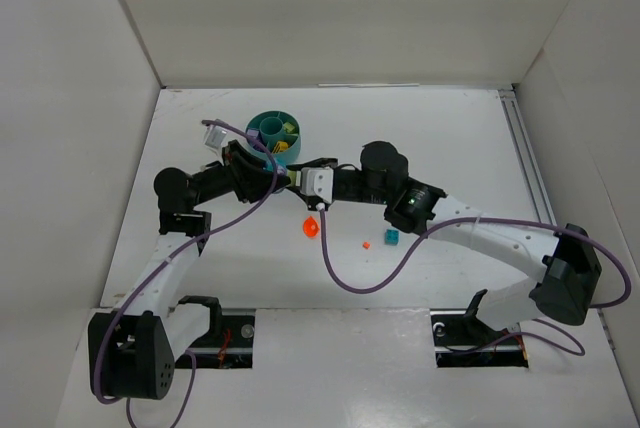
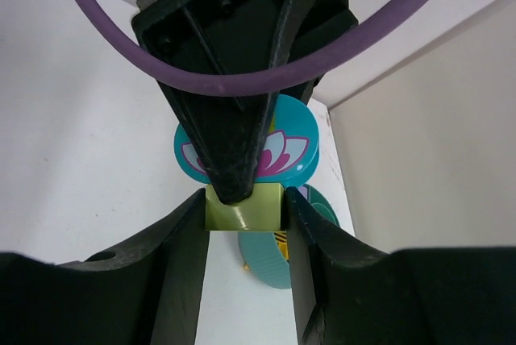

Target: Sort the legos into containers by color

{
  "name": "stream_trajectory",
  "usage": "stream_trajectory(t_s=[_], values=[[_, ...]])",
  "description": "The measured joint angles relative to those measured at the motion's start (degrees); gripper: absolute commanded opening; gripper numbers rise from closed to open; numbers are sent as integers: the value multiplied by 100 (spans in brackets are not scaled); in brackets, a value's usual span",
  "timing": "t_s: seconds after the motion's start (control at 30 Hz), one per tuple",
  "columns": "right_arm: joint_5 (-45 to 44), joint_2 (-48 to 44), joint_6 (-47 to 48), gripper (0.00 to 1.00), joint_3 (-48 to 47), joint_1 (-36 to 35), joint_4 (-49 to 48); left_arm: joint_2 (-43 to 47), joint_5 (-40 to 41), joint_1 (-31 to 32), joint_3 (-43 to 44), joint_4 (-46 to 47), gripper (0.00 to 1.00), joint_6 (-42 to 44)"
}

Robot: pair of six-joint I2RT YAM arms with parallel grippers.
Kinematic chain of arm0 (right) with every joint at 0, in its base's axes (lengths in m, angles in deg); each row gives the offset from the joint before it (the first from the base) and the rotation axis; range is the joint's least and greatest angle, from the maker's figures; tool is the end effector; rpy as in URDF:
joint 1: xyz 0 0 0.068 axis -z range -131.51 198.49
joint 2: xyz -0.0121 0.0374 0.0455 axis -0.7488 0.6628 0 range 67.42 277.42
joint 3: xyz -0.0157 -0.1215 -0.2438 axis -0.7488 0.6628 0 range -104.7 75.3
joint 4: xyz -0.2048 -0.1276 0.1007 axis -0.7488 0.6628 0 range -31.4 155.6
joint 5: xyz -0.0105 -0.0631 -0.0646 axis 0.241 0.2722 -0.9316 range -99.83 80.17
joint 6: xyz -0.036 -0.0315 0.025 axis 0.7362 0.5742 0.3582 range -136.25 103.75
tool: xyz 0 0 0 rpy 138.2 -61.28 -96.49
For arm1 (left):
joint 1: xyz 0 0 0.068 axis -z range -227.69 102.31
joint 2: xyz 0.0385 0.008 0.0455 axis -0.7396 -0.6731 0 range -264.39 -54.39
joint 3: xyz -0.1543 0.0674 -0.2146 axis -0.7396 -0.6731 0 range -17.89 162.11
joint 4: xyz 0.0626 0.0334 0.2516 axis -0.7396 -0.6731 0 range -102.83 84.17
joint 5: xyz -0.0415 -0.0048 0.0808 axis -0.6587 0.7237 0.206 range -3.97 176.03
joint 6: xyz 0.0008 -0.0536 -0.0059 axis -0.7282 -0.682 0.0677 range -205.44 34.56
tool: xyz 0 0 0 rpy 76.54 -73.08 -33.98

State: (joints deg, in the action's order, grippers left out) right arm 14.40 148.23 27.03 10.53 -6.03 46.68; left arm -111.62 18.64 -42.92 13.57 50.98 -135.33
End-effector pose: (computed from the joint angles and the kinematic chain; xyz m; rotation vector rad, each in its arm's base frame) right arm 0.1833 0.2821 0.3564 -1.4401 0.8249 0.4958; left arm 0.1956 -0.0493 0.3282 0.6933 1.3519 -1.3800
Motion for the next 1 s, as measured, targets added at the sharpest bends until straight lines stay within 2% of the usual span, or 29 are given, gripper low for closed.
stream_trajectory(t_s=[0.2, 0.5, 0.73, 0.87, 1.0], values=[[-74, -4, 68, 14, 2, -4, 46, 11, 50, -44, 0, -203, 16, 13], [-120, -105, 79, 10, 125, 70, 142, 44, -2, -87, -7, -332, 13, 52], [-286, -647, 26, 10, 678, 905, 568, 57, 22, -225, -9, -321, 13, 157], [-319, -765, 17, 11, 752, 1064, 688, 17, 48, -227, -9, -345, 10, 203], [-337, -544, 35, 12, 553, 1062, 809, -90, 651, -236, 188, -1408, 6, 726]])
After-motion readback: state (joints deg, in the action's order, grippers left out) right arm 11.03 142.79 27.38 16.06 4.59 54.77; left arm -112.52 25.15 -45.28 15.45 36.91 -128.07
